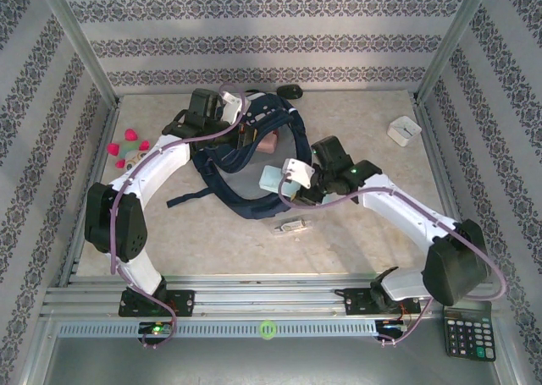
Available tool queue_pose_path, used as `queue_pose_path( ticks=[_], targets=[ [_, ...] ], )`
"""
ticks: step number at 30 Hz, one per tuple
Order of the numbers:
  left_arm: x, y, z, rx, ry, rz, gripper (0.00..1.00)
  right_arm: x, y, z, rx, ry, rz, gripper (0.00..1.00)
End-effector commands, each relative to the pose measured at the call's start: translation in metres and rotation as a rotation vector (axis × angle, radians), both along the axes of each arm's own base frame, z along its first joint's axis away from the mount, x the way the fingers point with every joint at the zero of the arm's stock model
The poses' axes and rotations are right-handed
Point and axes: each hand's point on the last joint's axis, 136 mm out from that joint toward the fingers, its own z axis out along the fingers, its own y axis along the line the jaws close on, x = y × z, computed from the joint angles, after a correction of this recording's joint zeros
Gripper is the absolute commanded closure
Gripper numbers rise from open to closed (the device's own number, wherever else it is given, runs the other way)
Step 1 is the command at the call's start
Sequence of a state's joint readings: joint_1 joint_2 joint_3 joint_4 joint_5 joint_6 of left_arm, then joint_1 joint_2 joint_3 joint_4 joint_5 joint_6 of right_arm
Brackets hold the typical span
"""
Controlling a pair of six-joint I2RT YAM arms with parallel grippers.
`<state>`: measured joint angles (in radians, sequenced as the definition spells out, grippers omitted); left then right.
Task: Pack the student bag
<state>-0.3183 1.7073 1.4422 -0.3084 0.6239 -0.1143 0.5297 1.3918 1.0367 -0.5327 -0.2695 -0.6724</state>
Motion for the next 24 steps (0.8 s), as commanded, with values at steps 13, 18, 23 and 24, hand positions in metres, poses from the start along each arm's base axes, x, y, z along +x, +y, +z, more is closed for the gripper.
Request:
queue_pose_path(
  ticks=[13,18,23,24],
  targets=[
    [0.009,-0.013,0.05,-0.118,-0.089,-0.061,0.97,0.096,0.045,-0.014,-0.079,-0.128,0.175,0.47],
    [0.008,-0.013,0.053,-0.12,-0.093,-0.073,0.97,0.103,0.068,-0.014,-0.092,-0.237,0.334,0.42],
    [0.009,-0.014,0.054,-0.125,-0.093,-0.072,0.97,0.127,0.081,-0.02,-0.103,-0.279,0.281,0.16],
    [0.009,-0.014,0.053,-0.125,-0.091,-0.072,0.97,0.128,0.08,-0.02,-0.101,-0.27,0.264,0.14]
  ],
)
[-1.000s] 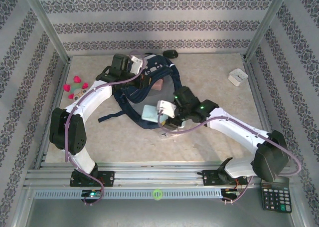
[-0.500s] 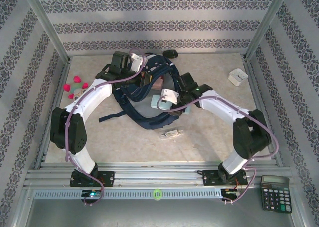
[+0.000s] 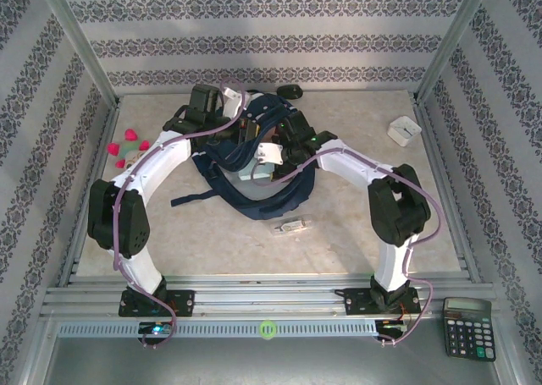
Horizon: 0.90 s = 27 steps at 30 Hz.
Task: Pack the student bag
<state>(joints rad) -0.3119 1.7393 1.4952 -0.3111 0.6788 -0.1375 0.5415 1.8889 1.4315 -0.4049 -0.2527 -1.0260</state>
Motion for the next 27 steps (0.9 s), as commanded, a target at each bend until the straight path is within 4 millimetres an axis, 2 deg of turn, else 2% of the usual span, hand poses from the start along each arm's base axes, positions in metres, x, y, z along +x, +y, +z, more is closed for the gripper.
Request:
queue_pose_path(
  ticks=[1,2,4,6,10,13,16,18,20,23,27],
  targets=[
    [0.003,-0.007,0.042,-0.077,-0.099,-0.044,0.97,0.016,0.011,0.012,0.037,-0.051,-0.031,0.13],
    [0.003,-0.007,0.041,-0.076,-0.099,-0.042,0.97,0.014,0.008,0.012,0.046,-0.041,-0.049,0.08],
    [0.002,-0.007,0.04,-0.075,-0.099,-0.042,0.97,0.006,0.003,0.015,0.077,-0.025,-0.084,0.06],
    [0.003,-0.007,0.037,-0.074,-0.093,-0.039,0.97,-0.005,-0.004,0.019,0.113,0.004,-0.123,0.09],
    [0.003,-0.007,0.035,-0.077,-0.094,-0.035,0.97,-0.04,-0.018,0.02,0.197,0.118,-0.236,0.22],
    [0.003,-0.006,0.033,-0.074,-0.096,-0.031,0.97,-0.069,-0.02,0.024,0.299,0.211,-0.325,0.23],
    [0.002,-0.002,0.017,-0.033,-0.094,-0.028,0.95,-0.089,-0.021,0.038,0.444,0.329,-0.453,0.21],
    [0.002,0.003,-0.001,0.014,-0.095,-0.012,0.86,-0.103,-0.022,0.047,0.507,0.397,-0.504,0.22],
    [0.0,0.007,-0.019,0.04,-0.066,0.008,0.66,-0.116,-0.022,0.059,0.552,0.43,-0.533,0.22],
    [-0.005,0.008,-0.023,0.021,-0.035,0.021,0.4,-0.133,-0.021,0.086,0.594,0.413,-0.525,0.22],
    [-0.008,0.02,-0.02,0.019,0.011,0.095,0.27,-0.145,-0.022,0.115,0.586,0.305,-0.46,0.2]
  ],
)
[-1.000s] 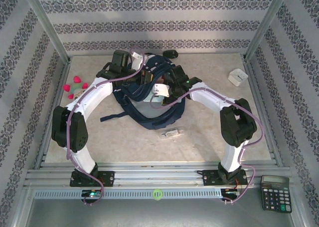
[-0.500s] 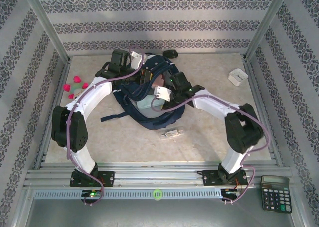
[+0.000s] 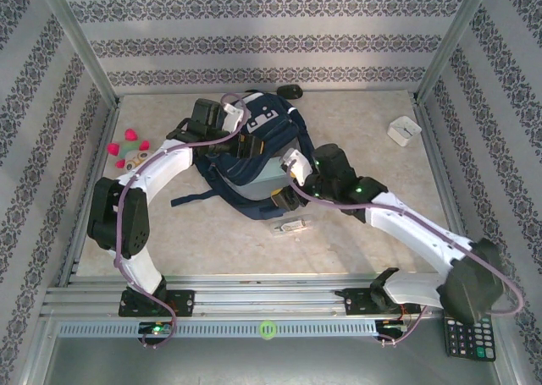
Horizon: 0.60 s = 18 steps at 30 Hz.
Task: Pack the student bag
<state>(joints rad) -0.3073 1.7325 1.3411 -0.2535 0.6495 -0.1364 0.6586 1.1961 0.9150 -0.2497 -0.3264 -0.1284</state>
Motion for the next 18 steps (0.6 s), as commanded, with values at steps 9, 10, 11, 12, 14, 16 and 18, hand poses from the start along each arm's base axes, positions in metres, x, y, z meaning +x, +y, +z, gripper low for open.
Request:
queue_pose_path(
  ticks=[9,10,11,12,14,16,18],
  targets=[
    [-0.011,0.086,0.004,-0.039,0.095,0.362,0.25,0.016,-0.004,-0.017,-0.32,-0.041,0.08,0.17],
    [-0.015,0.092,-0.001,-0.037,0.109,0.382,0.24,0.019,-0.001,-0.023,-0.332,-0.028,0.088,0.17],
    [-0.018,0.099,-0.006,-0.039,0.129,0.405,0.24,0.022,0.003,-0.031,-0.341,-0.013,0.099,0.17],
    [-0.021,0.106,-0.011,-0.043,0.147,0.426,0.24,0.025,0.007,-0.039,-0.344,0.001,0.11,0.18],
    [-0.026,0.115,-0.02,-0.053,0.176,0.451,0.24,0.03,0.011,-0.058,-0.364,0.03,0.133,0.2],
    [-0.03,0.121,-0.028,-0.049,0.189,0.461,0.24,0.032,0.01,-0.085,-0.41,0.066,0.161,0.22],
    [-0.031,0.127,-0.035,-0.04,0.194,0.467,0.24,0.031,0.004,-0.116,-0.474,0.108,0.198,0.24]
  ],
)
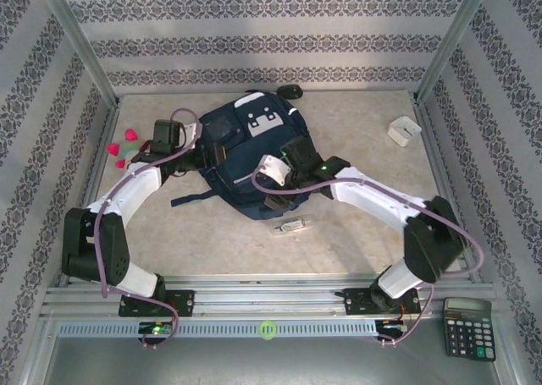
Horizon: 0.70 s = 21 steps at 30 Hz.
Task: Pack the student bag
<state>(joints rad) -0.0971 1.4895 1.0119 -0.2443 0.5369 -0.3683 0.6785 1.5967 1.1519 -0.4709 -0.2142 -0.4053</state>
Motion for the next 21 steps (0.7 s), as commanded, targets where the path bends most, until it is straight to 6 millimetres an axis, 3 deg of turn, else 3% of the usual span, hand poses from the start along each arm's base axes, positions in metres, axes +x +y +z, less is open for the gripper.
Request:
queue_pose_path(
  ticks=[1,3,5,9,12,15,18,21],
  targets=[
    [0.0,0.012,0.001,-0.004,-0.007,0.04,0.24,-0.004,-0.012,-0.038,-0.098,0.054,0.072,0.24],
    [0.001,0.018,-0.002,0.002,-0.006,0.045,0.24,-0.007,-0.02,-0.056,-0.141,0.083,0.091,0.24],
    [0.003,0.023,-0.003,0.003,-0.003,0.055,0.24,-0.008,-0.026,-0.058,-0.163,0.085,0.099,0.24],
    [0.004,0.025,0.002,0.033,-0.039,0.003,0.23,-0.005,-0.031,-0.022,-0.16,-0.026,0.133,0.23],
    [-0.005,0.021,0.016,0.181,-0.161,-0.222,0.23,-0.01,-0.034,0.006,-0.138,-0.124,0.182,0.23],
    [-0.014,0.027,0.021,0.379,-0.271,-0.408,0.25,-0.015,-0.041,0.014,-0.125,-0.169,0.194,0.24],
    [-0.028,0.029,0.01,0.518,-0.324,-0.62,0.26,-0.01,-0.048,0.018,-0.029,-0.104,0.079,0.24],
    [-0.035,0.032,-0.013,0.597,-0.317,-0.775,0.27,-0.003,-0.049,0.027,0.111,-0.021,-0.078,0.22]
  ],
)
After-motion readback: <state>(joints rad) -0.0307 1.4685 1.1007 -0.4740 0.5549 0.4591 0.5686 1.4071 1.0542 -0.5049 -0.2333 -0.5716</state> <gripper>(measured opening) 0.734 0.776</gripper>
